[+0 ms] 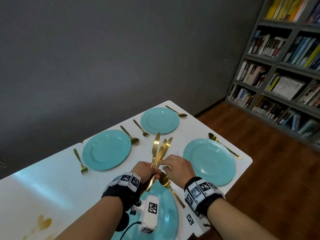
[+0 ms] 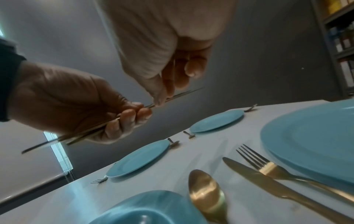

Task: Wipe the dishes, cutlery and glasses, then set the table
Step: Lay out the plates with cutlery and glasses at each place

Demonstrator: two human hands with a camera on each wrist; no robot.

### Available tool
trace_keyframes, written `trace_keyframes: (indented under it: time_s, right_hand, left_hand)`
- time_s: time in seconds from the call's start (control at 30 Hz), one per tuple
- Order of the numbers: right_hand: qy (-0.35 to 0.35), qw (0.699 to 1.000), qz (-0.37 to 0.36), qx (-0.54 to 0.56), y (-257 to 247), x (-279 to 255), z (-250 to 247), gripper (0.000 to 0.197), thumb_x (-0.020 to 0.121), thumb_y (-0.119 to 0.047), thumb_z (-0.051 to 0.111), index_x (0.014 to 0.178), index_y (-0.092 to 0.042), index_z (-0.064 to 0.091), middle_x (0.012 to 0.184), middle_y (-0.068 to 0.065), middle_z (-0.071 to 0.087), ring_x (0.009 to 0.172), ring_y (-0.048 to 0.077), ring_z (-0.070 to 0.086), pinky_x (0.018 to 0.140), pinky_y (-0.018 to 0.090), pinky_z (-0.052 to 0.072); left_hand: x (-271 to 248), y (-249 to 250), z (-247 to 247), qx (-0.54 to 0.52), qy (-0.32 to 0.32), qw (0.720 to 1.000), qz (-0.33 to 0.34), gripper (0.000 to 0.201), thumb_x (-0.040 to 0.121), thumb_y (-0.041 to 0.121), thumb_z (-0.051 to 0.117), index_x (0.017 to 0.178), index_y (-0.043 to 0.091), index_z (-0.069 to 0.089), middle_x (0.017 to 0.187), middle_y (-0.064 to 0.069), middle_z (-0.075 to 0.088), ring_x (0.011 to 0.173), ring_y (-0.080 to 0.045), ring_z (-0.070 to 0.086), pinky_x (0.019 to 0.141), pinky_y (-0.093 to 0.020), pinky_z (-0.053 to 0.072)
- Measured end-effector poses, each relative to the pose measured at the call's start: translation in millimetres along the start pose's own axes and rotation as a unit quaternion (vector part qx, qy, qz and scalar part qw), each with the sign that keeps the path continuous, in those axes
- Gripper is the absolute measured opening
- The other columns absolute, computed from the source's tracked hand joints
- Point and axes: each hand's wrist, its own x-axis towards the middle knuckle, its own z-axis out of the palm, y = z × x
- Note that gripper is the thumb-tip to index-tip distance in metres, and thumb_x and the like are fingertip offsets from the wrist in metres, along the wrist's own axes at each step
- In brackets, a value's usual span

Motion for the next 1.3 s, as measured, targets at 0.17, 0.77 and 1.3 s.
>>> trace_keyframes:
  time_s: [0.17, 0.77, 1.3]
  right_hand:
    - [-0.01, 0.995, -0.104, 0.006, -20.1, 8.5, 19.4, 0.017, 0.057, -0.01, 0.066, 0.064, -0.025, 0.071, 0.066, -0.009, 0.063, 0.056, 0.016, 0.06, 0.043, 0.017, 0.047]
    - [-0.05, 0.99, -0.041, -0.124, -37.7, 89.5, 14.6, 0.011, 0.085, -0.022, 0.062, 0.092, -0.022, 0.071, 0.09, -0.004, 0.068, 0.094, 0.016, 0.062, 0.069, 0.028, 0.05]
    - [-0.208, 0.939, 0.274, -0.027, -1.5, 287.3, 97.0, 0.032, 0.082, -0.027, 0.07, 0.1, -0.001, 0.064, 0.108, 0.012, 0.066, 0.095, 0.026, 0.062, 0.08, 0.025, 0.049]
  left_hand:
    - [-14.3, -6.6, -28.8, -0.022, -0.029, 0.999, 0.015, 0.024, 0.091, -0.004, 0.052, 0.07, 0.0, 0.062, 0.068, -0.014, 0.065, 0.052, -0.018, 0.057, 0.05, -0.025, 0.042]
    - [26.7, 1.4, -113.3, -0.145, 0.087, 0.985, 0.018, 0.013, 0.096, 0.003, 0.047, 0.084, 0.007, 0.046, 0.07, -0.009, 0.06, 0.035, -0.007, 0.055, 0.041, -0.019, 0.04]
    - [124.8, 27.8, -173.7, -0.18, 0.198, 0.964, 0.006, 0.017, 0.096, 0.014, 0.051, 0.079, 0.015, 0.05, 0.07, -0.005, 0.059, 0.053, -0.013, 0.05, 0.048, -0.021, 0.037]
